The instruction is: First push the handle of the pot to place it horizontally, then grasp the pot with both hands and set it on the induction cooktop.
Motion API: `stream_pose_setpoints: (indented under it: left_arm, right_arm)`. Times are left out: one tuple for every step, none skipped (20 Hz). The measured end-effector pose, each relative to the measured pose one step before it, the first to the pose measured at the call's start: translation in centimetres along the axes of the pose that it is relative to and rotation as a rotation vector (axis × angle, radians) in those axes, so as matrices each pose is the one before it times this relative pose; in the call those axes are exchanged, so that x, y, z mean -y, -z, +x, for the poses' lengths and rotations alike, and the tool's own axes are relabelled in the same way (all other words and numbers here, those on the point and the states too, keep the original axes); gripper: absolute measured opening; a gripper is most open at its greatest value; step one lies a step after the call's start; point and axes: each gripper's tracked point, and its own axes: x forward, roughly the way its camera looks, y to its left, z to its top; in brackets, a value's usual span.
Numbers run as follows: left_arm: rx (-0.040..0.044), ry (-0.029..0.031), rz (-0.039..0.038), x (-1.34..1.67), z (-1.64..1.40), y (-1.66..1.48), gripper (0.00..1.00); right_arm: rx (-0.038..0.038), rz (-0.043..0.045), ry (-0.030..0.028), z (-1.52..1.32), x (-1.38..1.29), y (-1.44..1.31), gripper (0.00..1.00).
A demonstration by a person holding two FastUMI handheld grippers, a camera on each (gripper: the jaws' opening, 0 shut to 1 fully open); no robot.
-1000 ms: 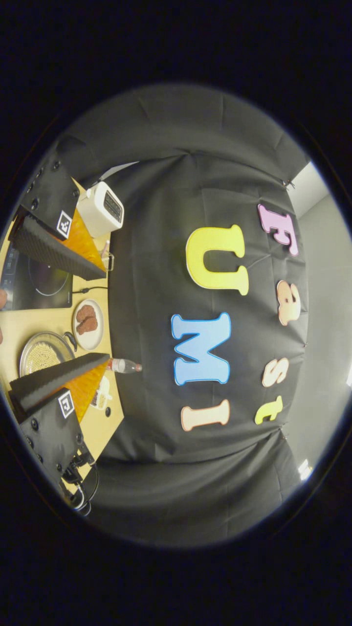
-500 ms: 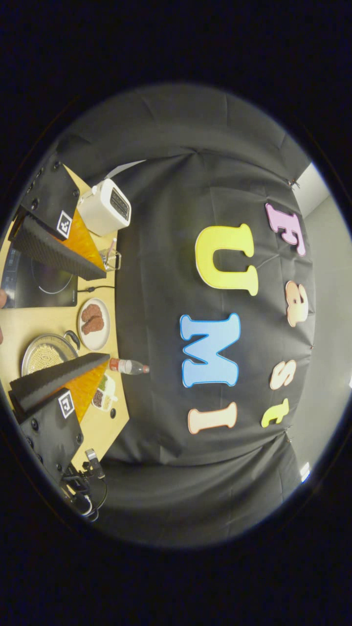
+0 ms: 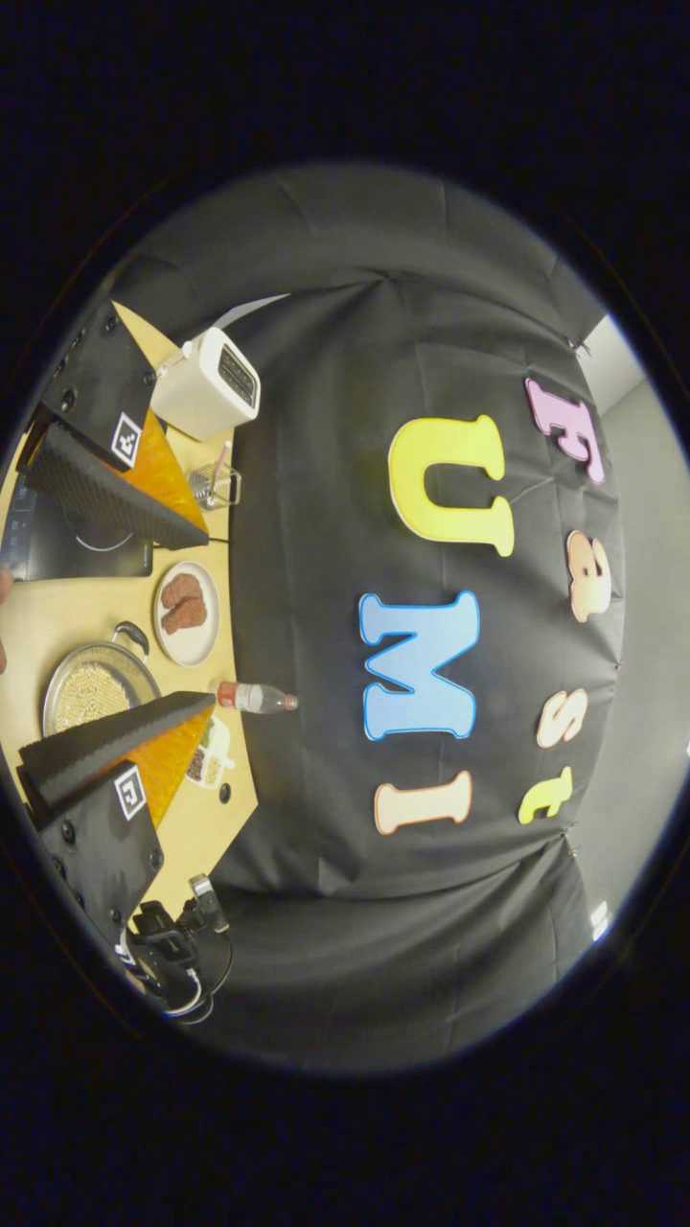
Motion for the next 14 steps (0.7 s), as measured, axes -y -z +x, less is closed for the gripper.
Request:
stream_pose_setpoints:
  left_arm:
    - [-0.00078,0.00175,0.00128,0.233,0.135,0.029,0.97]
    - [-0.00076,0.00107,0.00071,0.170,0.095,-0.135,0.95]
    - [0.00036,0.00117,0.00050,0.113,0.103,0.065,0.95]
    - [-0.00061,0.00034,0.00006,0.114,0.033,-0.143,0.95]
    - [-0.00089,-0.00005,0.00030,0.050,0.094,0.185,0.95]
    - [-0.00177,-0.00074,0.00112,0.029,0.134,-0.031,0.97]
    - [-0.00159,-0.00162,0.00053,0.079,0.101,0.107,0.97]
    - [-0.00195,-0.00120,-0.00101,0.035,0.098,0.062,0.97]
    - [-0.00267,-0.00150,-0.00099,0.149,0.080,-0.004,0.97]
    - [-0.00355,-0.00255,-0.00070,-0.036,0.119,0.131,0.95]
    - [-0.00314,-0.00320,-0.00073,-0.157,0.146,0.252,0.97]
    - [-0.00334,-0.00289,-0.00150,-0.037,0.184,0.065,0.97]
    - [-0.00360,-0.00274,-0.00171,-0.018,0.109,0.265,0.97]
    - [-0.00375,-0.00215,-0.00183,-0.021,0.093,0.146,0.97]
  right_arm:
    - [0.00137,-0.01072,0.00711,0.062,0.447,-0.371,0.01]
    - [0.00071,-0.00893,0.00559,0.046,0.400,-0.169,0.01]
    - [0.00041,-0.00738,0.00429,0.127,0.395,-0.327,0.01]
    - [-0.00008,-0.00793,0.00420,0.183,0.445,-0.310,0.01]
    - [0.00021,-0.00946,0.00678,0.101,0.450,-0.353,0.01]
    - [-0.00093,-0.01145,0.00798,0.064,0.475,-0.285,0.01]
    - [-0.00063,-0.01417,0.00828,0.113,0.440,-0.341,0.01]
    - [0.00057,-0.01660,0.00955,0.137,0.331,-0.342,0.01]
    - [0.00163,-0.01915,0.01121,0.176,0.437,-0.428,0.01]
    - [0.00229,-0.01933,0.01065,0.223,0.357,-0.332,0.01]
    - [0.00277,-0.01811,0.00954,0.183,0.364,-0.393,0.01]
    - [0.00595,-0.01873,0.00899,0.295,0.373,-0.353,0.01]
    - [0.00536,-0.01823,0.00919,0.196,0.358,-0.406,0.01]
    - [0.00469,-0.01511,0.00826,0.238,0.317,-0.300,0.01]
